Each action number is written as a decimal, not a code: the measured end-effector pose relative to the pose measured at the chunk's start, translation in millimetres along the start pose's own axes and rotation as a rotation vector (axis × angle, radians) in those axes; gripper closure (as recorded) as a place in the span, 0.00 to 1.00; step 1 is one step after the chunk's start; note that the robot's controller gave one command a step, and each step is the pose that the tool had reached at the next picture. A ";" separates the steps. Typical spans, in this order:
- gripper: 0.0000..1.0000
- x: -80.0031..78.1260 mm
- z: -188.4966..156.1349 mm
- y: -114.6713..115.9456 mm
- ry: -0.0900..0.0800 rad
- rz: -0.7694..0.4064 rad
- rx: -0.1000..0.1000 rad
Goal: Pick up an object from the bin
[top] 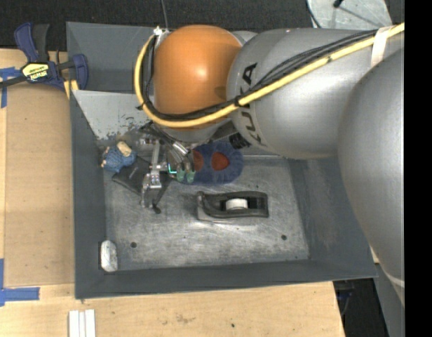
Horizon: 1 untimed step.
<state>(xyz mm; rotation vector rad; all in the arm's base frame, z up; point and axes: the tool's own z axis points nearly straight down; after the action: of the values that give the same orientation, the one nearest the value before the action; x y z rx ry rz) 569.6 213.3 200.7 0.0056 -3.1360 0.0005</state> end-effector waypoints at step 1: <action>0.00 -36.7 114.4 -32.0 -0.001 -0.093 0.003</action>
Offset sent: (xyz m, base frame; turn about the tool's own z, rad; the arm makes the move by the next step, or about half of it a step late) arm 0.0364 -0.0292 -0.1102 -0.0939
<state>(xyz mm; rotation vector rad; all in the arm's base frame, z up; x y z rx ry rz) 605.7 181.4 86.0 0.1508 -3.1337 0.0042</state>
